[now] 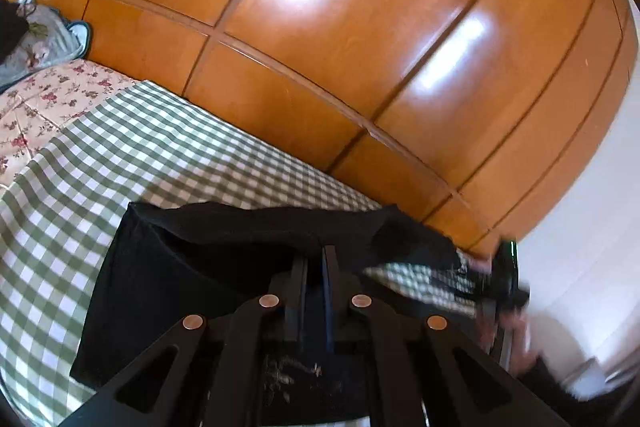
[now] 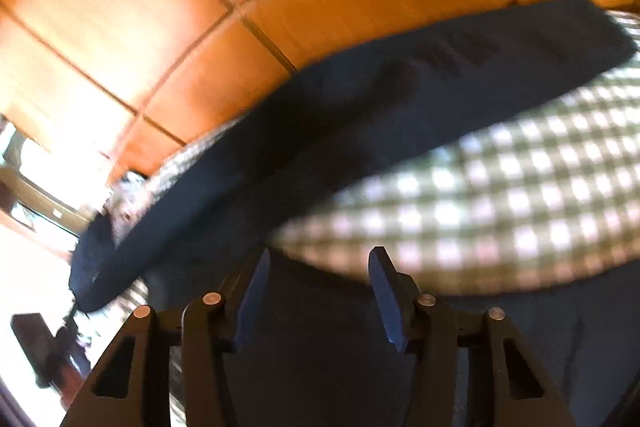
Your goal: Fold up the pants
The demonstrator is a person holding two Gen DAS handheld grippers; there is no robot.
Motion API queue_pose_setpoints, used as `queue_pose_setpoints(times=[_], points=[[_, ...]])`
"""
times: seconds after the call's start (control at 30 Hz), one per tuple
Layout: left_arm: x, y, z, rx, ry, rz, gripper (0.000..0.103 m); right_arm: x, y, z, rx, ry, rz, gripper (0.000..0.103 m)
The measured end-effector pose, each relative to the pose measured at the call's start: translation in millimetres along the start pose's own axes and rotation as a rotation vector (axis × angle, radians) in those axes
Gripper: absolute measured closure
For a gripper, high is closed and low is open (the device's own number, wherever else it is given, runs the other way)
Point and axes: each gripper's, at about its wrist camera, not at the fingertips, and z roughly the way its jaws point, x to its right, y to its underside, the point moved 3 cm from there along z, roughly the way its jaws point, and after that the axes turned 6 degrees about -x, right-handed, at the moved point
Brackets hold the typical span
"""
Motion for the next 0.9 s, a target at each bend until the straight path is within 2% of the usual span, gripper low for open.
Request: queue_pose_setpoints(times=[0.13,0.23,0.43,0.47,0.53,0.57,0.6,0.63,0.77,0.9], points=[[6,13,-3,-0.020,0.007,0.022,0.097,-4,-58,20,0.018,-0.060,0.113,0.050],[5,19,-3,-0.030,0.007,0.026,0.097,-2,-97,36,0.017,-0.071,0.192,0.050],[7,23,-4,-0.058,-0.002,0.071,0.097,5,-146,79,-0.018,0.057,0.270,0.050],[6,23,-4,-0.062,-0.003,0.079,0.097,6,-150,87,-0.039,0.083,0.272,0.053],[4,20,-4,-0.067,-0.007,0.087,0.097,13,-156,100,-0.090,0.147,0.264,0.064],[1,17,-2,-0.068,-0.012,0.077,0.097,14,-157,105,-0.102,0.166,0.255,0.078],[-3,13,-1,-0.067,-0.017,0.061,0.097,15,-157,110,-0.119,0.179,0.245,0.088],[-7,9,-1,-0.061,-0.023,0.049,0.097,14,-157,111,-0.119,0.171,0.238,0.090],[-34,-39,9,-0.014,-0.090,-0.014,0.097,9,-151,94,-0.059,0.106,0.205,0.092],[-54,-100,26,0.008,-0.171,-0.029,0.098,-4,-147,48,0.039,-0.014,0.162,0.092]])
